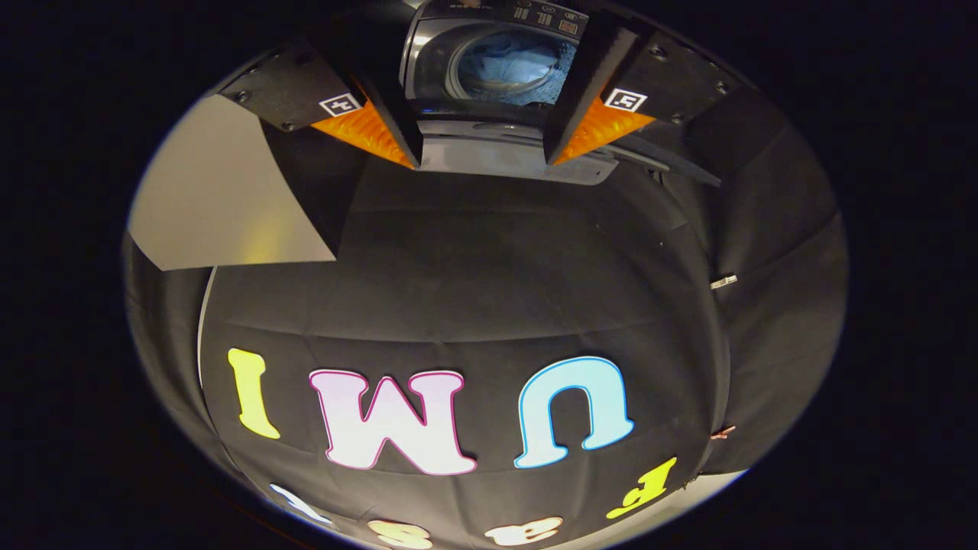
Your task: Put the clothes into the washing machine and then close the washing machine lid.
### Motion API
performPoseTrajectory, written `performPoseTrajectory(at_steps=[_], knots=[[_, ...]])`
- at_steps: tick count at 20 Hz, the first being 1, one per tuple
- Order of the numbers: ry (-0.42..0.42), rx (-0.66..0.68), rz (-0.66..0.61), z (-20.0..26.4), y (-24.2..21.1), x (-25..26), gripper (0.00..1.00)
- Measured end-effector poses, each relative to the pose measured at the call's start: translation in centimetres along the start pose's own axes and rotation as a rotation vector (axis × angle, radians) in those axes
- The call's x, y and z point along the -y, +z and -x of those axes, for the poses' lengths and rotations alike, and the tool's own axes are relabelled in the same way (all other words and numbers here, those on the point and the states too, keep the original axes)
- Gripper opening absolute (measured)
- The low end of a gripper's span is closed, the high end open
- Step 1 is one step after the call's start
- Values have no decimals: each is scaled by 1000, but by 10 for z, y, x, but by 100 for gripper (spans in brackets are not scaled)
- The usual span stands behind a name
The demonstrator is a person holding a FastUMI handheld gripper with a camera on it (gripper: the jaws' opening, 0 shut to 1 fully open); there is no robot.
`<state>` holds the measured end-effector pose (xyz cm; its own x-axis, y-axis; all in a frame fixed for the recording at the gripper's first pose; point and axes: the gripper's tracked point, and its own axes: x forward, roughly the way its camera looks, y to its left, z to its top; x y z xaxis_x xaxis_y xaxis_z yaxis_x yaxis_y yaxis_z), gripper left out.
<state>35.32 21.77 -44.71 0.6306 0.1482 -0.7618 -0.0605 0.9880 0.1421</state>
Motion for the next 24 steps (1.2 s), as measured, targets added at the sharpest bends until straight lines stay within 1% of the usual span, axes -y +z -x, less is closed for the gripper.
performPoseTrajectory(at_steps=[4,8,14,21,24], knots=[[18,-15,-11,5,5,-2,99],[39,49,9,1,8,-3,99],[94,184,36,2,28,-7,99],[142,419,32,7,76,-11,98],[143,498,30,13,92,-9,98]])
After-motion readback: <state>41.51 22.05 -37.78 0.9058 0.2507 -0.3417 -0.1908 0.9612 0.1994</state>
